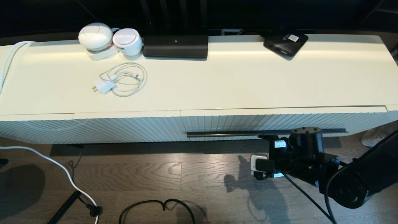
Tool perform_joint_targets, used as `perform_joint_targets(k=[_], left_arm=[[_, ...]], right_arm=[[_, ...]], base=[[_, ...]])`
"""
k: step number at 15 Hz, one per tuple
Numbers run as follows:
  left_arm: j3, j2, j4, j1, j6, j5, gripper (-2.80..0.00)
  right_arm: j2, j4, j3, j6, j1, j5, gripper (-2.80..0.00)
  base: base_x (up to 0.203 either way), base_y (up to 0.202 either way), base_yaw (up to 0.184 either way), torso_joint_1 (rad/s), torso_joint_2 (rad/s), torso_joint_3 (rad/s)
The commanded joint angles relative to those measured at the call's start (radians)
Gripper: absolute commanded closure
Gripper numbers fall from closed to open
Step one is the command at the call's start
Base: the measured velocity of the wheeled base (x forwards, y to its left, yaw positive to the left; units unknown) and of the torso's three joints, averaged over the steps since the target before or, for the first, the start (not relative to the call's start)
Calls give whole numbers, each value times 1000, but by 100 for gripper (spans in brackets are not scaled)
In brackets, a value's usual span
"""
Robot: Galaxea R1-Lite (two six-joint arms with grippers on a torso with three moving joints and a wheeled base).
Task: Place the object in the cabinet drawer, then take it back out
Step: Open the drawer
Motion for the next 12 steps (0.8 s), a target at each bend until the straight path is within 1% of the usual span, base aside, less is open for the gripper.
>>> perform_joint_targets(k=[1, 5, 8, 12], left_arm=[[0, -2, 0, 0, 0, 0, 0], [0, -2, 0, 0, 0, 0, 0], [0, -2, 0, 2, 0, 0, 0], [0, -2, 0, 0, 0, 0, 0]], right_arm=[[14, -5, -13, -11, -10, 1, -280], [29, -6, -40, -11, -17, 6, -280], [33, -6, -56, -14, -31, 29, -280], [47, -6, -60, -14, -39, 32, -280]], base=[[0, 0, 0, 0, 0, 0], [0, 0, 0, 0, 0, 0], [0, 0, 0, 0, 0, 0], [0, 0, 0, 0, 0, 0]])
